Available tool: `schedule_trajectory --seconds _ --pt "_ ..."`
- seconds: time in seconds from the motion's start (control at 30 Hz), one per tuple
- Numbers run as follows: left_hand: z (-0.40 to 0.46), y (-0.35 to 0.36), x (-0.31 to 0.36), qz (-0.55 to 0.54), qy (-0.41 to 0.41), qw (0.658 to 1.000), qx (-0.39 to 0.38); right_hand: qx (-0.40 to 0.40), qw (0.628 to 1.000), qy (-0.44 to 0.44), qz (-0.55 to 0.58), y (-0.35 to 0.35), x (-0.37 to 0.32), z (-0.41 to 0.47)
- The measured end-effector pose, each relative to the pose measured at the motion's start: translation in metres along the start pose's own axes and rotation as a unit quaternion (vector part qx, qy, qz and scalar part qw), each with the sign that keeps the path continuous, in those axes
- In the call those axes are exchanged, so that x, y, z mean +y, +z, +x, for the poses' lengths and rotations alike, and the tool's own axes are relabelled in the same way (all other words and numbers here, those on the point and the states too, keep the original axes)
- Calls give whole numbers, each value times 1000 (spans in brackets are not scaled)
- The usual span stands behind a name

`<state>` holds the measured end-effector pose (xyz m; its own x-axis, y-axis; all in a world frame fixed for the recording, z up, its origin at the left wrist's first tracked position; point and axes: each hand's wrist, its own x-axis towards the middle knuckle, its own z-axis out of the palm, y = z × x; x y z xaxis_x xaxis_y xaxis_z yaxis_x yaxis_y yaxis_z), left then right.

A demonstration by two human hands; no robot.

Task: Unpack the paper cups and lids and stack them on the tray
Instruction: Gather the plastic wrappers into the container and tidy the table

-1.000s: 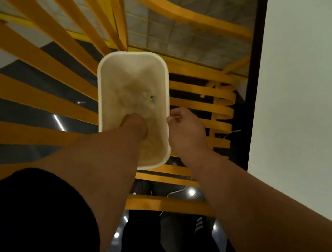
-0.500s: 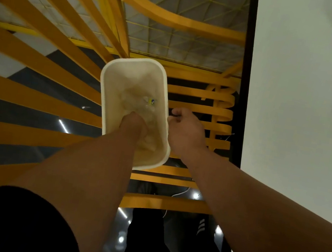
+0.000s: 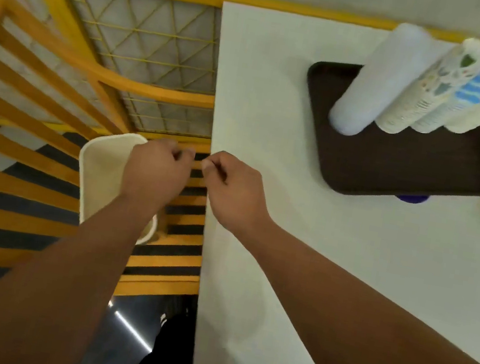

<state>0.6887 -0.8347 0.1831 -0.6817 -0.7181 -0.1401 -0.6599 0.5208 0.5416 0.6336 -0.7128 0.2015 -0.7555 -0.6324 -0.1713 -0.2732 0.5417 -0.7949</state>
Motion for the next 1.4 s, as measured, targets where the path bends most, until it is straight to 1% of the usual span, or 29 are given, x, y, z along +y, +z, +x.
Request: schedule_trajectory --seconds 0.13,0.23,0.33,0.43,0.5,0.57,0.63,0.67,0.73,0.8,0.83,0.9,1.0,1.07,1.13,1.17,1.2,1.27,1.3,1.33,1.4 --pt "-39 33 100 -24 67 997 25 81 996 -7 38 -86 56 -22" --pt "-67 80 172 -13 109 994 29 104 992 7 73 -152 109 -37" --pt "-92 128 236 -33 142 989 16 126 989 18 70 -219 163 -49" --pt "-111 172 289 -39 154 987 -29 166 985 51 10 -281 219 -59" --pt "-121 198 318 -24 178 982 -66 207 976 64 -33 -316 255 -64" --pt "-129 224 343 10 224 969 -105 264 956 62 -107 -345 291 -67" --pt "-134 249 365 37 271 952 -138 294 932 81 -194 -370 321 -67" --pt "-135 260 376 39 288 945 -150 280 930 103 -216 -380 332 -67" --pt "-136 281 396 28 311 934 -174 202 937 144 -247 -391 349 -67" --pt "-134 299 410 35 309 925 -219 113 940 150 -284 -392 361 -71" --pt "-133 306 414 48 299 921 -244 92 942 136 -294 -390 362 -74" --pt "-131 314 410 100 304 909 -269 79 947 109 -290 -384 358 -81" --pt "-128 308 387 192 363 875 -256 50 951 63 -298 -371 345 -91" --pt "-126 296 366 244 375 855 -264 65 941 17 -333 -360 335 -102" --pt "-128 280 342 274 367 848 -269 102 938 -29 -330 -345 322 -114" --pt "-130 272 330 279 363 848 -267 97 936 -47 -334 -336 318 -117" --pt "-131 264 317 278 362 850 -263 46 939 -42 -339 -326 312 -121" --pt "-132 248 291 263 372 853 -256 -65 930 6 -362 -308 308 -127" --pt "-131 241 280 257 380 851 -255 -92 925 33 -367 -303 312 -130" --pt "-130 234 268 253 387 849 -255 -102 921 53 -371 -299 316 -134" --pt "-129 218 243 251 395 848 -249 -105 919 71 -374 -290 320 -142"
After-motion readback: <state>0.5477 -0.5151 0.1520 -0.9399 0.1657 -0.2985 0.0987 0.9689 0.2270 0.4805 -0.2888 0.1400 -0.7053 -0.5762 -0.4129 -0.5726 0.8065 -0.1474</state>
